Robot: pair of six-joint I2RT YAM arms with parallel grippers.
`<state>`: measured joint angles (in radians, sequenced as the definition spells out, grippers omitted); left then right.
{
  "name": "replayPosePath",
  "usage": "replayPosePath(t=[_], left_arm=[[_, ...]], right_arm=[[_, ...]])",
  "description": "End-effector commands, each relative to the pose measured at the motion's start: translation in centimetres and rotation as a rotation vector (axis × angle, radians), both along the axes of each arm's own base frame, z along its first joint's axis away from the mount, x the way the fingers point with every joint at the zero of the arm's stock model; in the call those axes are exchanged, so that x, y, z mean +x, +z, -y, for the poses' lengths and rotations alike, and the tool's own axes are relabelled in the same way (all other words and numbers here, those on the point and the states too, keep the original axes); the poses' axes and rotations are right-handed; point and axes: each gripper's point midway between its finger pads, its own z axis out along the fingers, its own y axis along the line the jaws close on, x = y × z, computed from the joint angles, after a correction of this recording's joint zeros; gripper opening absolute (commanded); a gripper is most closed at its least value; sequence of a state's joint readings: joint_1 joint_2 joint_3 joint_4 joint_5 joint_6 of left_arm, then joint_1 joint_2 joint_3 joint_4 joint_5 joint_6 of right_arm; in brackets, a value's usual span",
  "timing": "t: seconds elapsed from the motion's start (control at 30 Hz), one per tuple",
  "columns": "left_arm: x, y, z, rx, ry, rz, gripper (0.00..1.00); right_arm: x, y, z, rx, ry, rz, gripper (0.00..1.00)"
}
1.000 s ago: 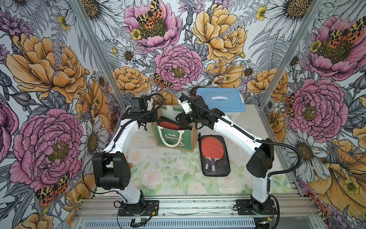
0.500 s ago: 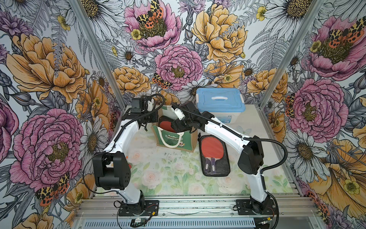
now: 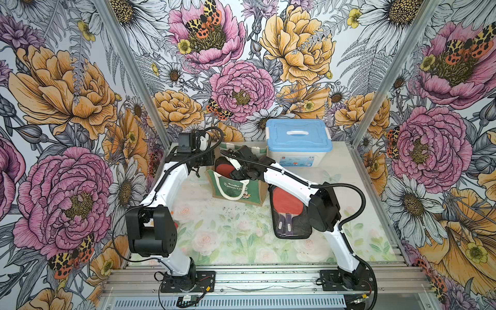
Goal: Remove the ping pong set from the canvas bag
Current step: Pick up the ping pong set from the canvas bag.
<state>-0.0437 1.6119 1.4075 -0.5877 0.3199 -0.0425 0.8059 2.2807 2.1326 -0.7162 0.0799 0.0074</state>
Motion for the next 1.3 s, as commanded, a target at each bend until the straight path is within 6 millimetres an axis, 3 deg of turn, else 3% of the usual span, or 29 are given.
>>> replayPosePath(t=[0.0,0.1,0.23,0.57,0.77,0.8,1.27], left_arm=[[-0.2,-0.4,0.8,-0.030,-0.033,-0.004,0.00],[-0.2,-0.5,0.6,-0.030,-0.029,-0.009,0.00],[-0.1,-0.4,0.5,-0.042,-0.021,-0.009,0.00],[0.2,0.3,0.5,-0.063,-0.014,0.002,0.00],[0.3,0.8,0.4,-0.066,-0.008,0.012,0.00],[0.3,0.8,0.4,-0.067,-0.008,0.013,0.00],[1.2,1.9,-0.7,-0.086,0.027,0.037,0.00]], right_arm=[[0.2,-0.4,-0.2,-0.003,-0.006,-0.010,0.46],[0.0,0.8,-0.8,0.025,0.031,-0.003,0.21],[-0.7,2.7,-1.6,0.068,0.096,0.006,0.00],[-0.5,7.7,-0.8,0.106,0.105,0.092,0.00],[-1.1,12.1,-0.3,0.159,0.112,0.153,0.00],[-0.1,12.9,0.9,0.167,0.087,0.165,0.00],[-1.0,20.9,3.4,0.259,0.058,0.282,0.00]])
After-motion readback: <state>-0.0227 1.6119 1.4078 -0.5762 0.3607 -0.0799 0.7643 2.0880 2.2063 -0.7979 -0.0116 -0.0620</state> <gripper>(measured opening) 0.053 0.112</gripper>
